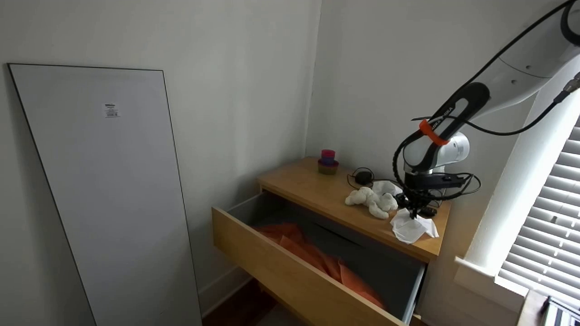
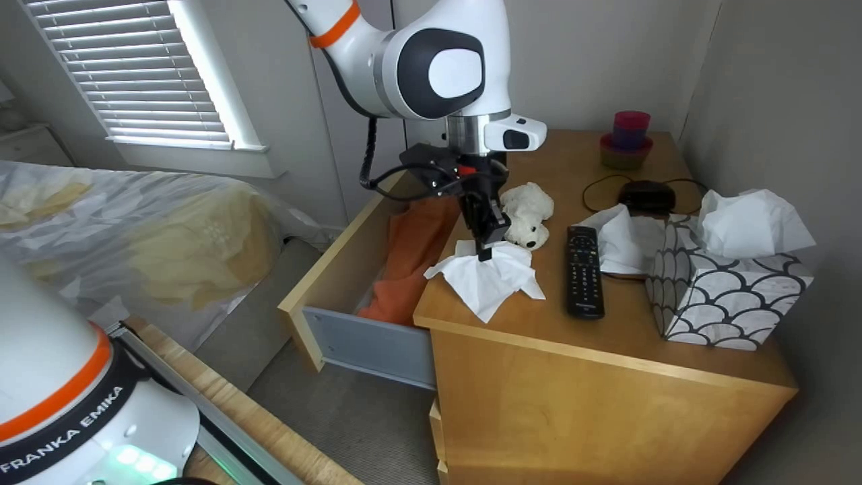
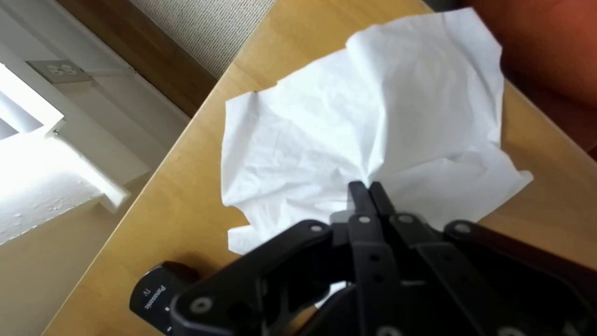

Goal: Use the paper towel in front of the paper towel box to wipe the counter top bottom corner surface and stack it on the paper towels on the left of the paper towel box

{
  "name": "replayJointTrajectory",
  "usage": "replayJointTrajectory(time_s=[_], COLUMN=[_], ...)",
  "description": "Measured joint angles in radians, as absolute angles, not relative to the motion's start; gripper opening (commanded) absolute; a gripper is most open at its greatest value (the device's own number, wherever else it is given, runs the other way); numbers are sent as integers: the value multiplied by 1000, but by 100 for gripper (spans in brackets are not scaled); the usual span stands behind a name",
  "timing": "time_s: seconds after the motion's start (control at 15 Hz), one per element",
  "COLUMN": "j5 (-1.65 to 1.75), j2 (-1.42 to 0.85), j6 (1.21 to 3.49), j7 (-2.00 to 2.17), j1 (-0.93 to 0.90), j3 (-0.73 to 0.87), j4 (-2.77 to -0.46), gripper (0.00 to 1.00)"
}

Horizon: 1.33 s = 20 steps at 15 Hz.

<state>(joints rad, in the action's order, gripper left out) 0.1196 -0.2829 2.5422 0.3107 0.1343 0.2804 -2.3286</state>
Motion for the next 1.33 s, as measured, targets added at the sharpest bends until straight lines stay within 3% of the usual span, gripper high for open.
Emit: replayJointTrajectory(time_s=[1.33], j5=[84], j2=[-466], j6=[2647], j7=[367], j1=[137], j3=[325], j4=[-2221], gripper=[1])
